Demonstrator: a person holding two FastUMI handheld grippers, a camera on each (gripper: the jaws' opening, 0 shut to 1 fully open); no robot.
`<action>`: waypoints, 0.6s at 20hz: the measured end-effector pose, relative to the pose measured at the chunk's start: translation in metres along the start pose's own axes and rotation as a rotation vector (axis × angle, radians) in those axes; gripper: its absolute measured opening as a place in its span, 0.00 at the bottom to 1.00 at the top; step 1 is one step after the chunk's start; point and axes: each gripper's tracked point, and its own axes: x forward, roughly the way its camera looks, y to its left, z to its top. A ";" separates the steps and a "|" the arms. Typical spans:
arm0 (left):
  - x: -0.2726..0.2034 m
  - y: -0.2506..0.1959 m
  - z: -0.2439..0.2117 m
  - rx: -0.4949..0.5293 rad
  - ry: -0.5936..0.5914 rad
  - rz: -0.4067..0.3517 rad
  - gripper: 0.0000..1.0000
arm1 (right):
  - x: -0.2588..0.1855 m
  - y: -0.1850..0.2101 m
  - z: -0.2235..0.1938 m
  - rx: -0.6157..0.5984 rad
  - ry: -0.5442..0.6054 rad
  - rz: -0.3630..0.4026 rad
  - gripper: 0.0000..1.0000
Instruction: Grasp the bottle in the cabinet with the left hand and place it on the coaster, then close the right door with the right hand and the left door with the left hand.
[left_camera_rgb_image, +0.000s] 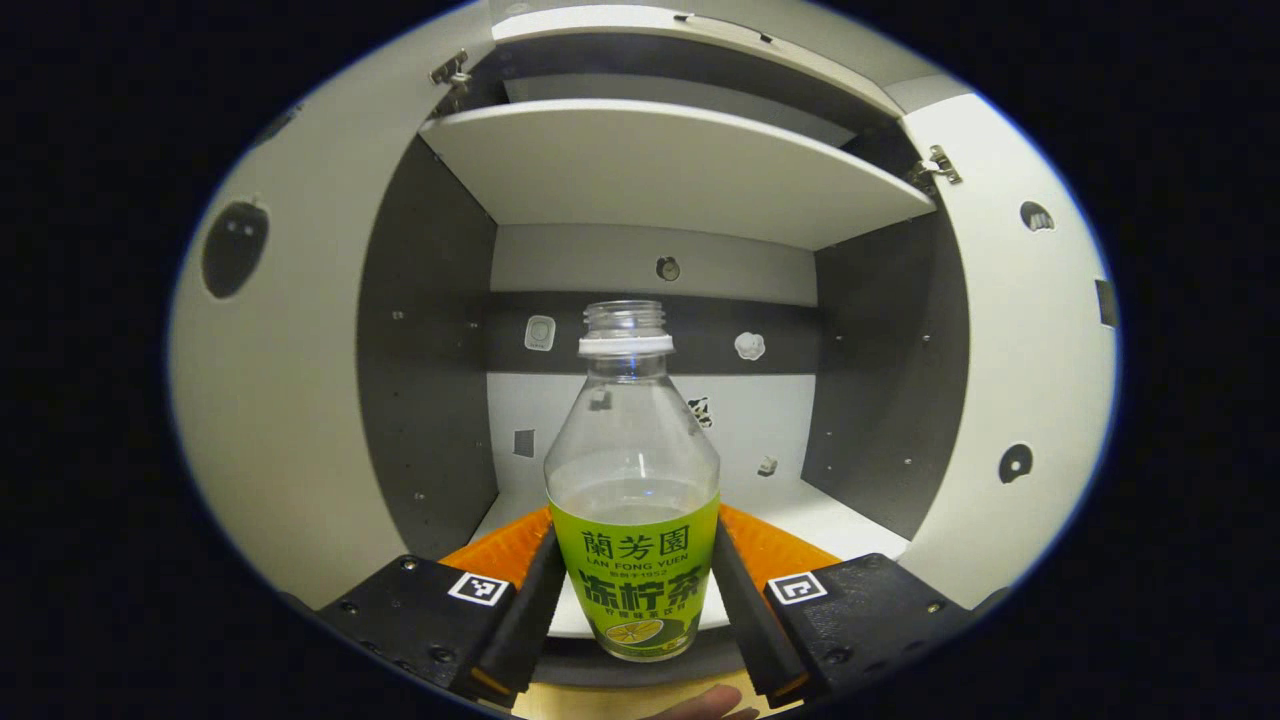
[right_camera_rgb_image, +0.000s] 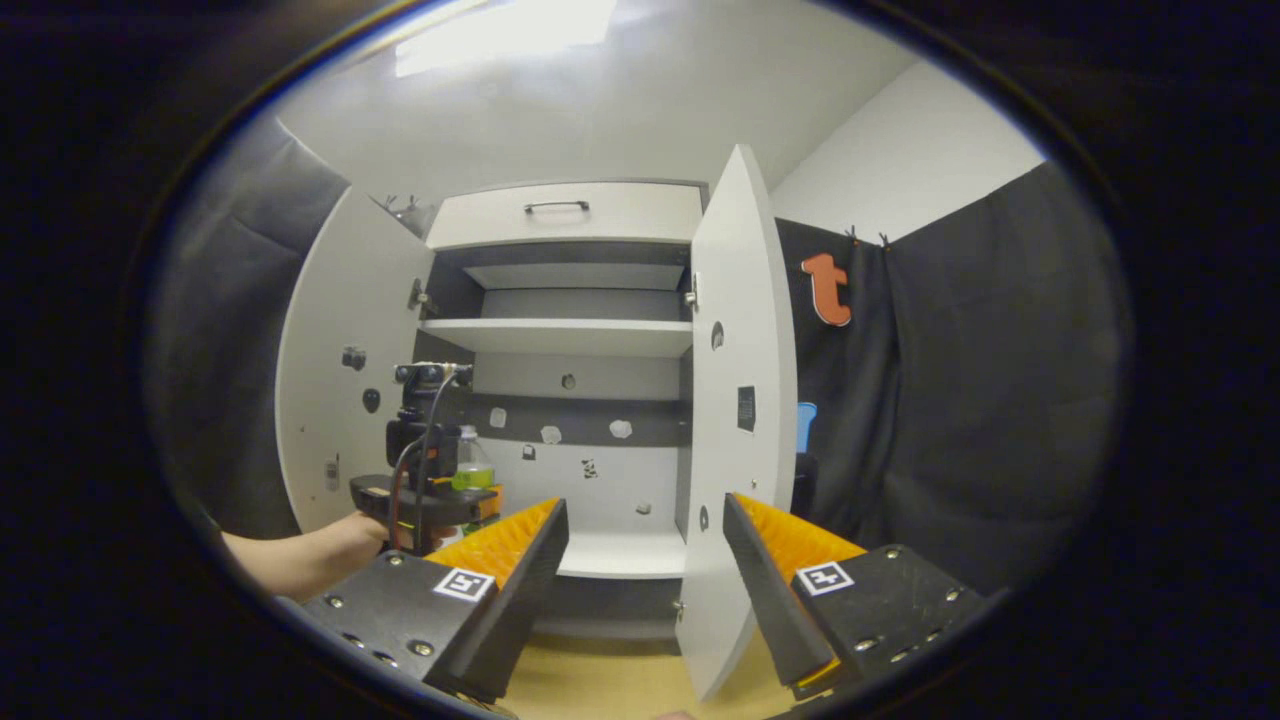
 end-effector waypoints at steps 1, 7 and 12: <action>-0.013 -0.002 0.001 0.004 -0.003 -0.009 0.79 | -0.007 0.003 0.002 0.006 -0.001 0.010 0.94; -0.092 -0.018 -0.014 0.028 0.017 -0.040 0.79 | -0.035 -0.001 0.004 0.025 0.012 0.043 0.94; -0.153 -0.035 -0.019 0.001 0.040 -0.069 0.79 | -0.035 0.001 -0.001 0.030 0.018 0.051 0.94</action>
